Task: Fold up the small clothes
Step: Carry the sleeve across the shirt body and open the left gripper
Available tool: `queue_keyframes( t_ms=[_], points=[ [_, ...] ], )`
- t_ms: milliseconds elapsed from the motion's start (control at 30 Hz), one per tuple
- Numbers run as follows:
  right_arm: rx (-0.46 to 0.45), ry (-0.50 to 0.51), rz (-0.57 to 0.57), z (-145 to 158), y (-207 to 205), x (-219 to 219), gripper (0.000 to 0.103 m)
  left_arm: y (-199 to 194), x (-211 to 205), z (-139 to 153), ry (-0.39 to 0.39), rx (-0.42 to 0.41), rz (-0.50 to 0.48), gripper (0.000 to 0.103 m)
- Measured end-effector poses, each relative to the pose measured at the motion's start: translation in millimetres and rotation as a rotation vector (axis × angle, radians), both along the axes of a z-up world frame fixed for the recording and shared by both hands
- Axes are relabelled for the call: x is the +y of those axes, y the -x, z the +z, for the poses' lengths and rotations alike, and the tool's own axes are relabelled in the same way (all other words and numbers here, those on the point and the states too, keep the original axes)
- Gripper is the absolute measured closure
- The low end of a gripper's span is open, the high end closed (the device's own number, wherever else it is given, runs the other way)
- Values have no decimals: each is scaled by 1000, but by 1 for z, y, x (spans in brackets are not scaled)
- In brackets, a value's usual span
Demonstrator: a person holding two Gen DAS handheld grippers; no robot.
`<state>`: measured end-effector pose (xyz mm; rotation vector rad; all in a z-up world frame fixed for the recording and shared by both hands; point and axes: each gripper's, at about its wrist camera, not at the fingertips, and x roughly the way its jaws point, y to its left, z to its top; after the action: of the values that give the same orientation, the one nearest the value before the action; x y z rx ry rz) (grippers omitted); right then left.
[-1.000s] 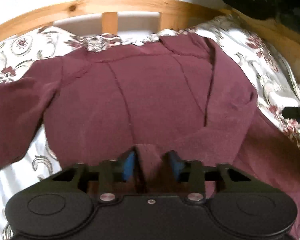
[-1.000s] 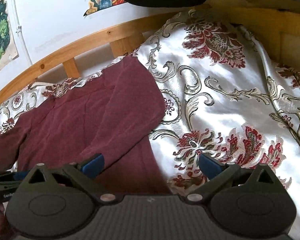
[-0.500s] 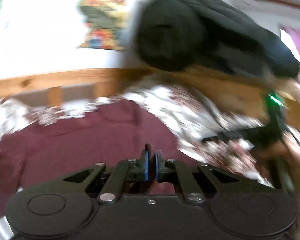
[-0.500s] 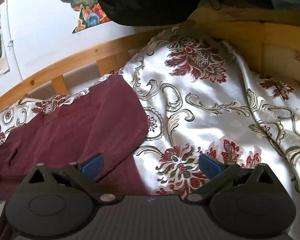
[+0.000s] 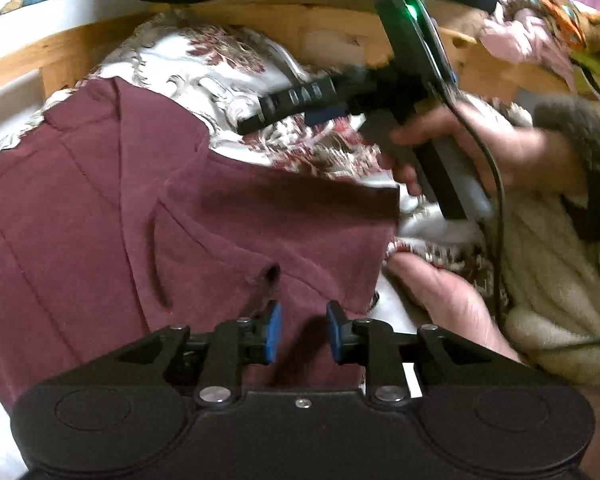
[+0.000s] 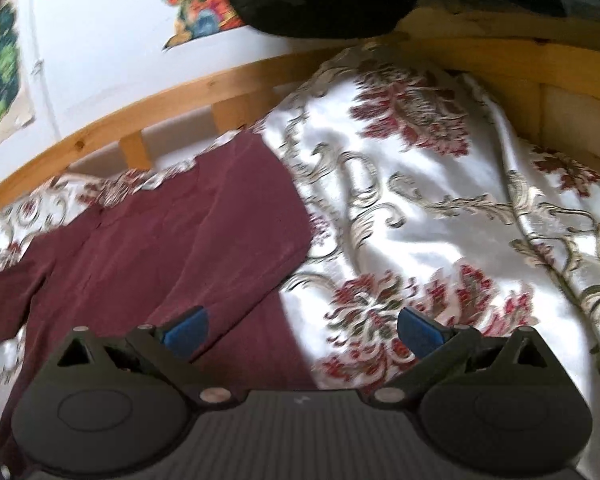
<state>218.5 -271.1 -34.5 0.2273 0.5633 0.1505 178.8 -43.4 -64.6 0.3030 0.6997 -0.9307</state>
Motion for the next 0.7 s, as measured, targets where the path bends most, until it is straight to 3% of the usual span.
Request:
queue_keyframes(
  t_ms=[67, 100, 133, 200, 367, 467, 500, 533, 600, 700],
  points=[
    [-1, 17, 26, 0, 2, 7, 0, 3, 7, 13, 81, -6, 31, 69],
    [-4, 18, 35, 1, 4, 9, 0, 3, 12, 19, 127, -20, 63, 54],
    [-5, 16, 43, 1, 5, 11, 0, 3, 15, 23, 154, -37, 97, 30],
    [-4, 7, 54, 2, 6, 12, 0, 4, 16, 27, 174, -67, 148, 12],
    [14, -18, 44, 0, 5, 9, 0, -6, -4, 14, 72, -52, 159, 13],
    [23, -26, 31, -1, 4, 5, 0, -15, -14, 4, 14, -72, 175, 25],
    [23, -27, 27, -1, 4, 5, 0, -17, -17, 1, -6, -83, 178, 41],
    [23, -27, 24, -1, 4, 4, 0, -20, -20, -2, -21, -86, 174, 69],
    [24, -25, 22, -1, 4, 4, 0, -27, -28, -9, -66, -70, 166, 95],
    [25, -24, 19, -2, 4, 4, 0, -19, -27, -11, -77, -93, 143, 96]
  ],
)
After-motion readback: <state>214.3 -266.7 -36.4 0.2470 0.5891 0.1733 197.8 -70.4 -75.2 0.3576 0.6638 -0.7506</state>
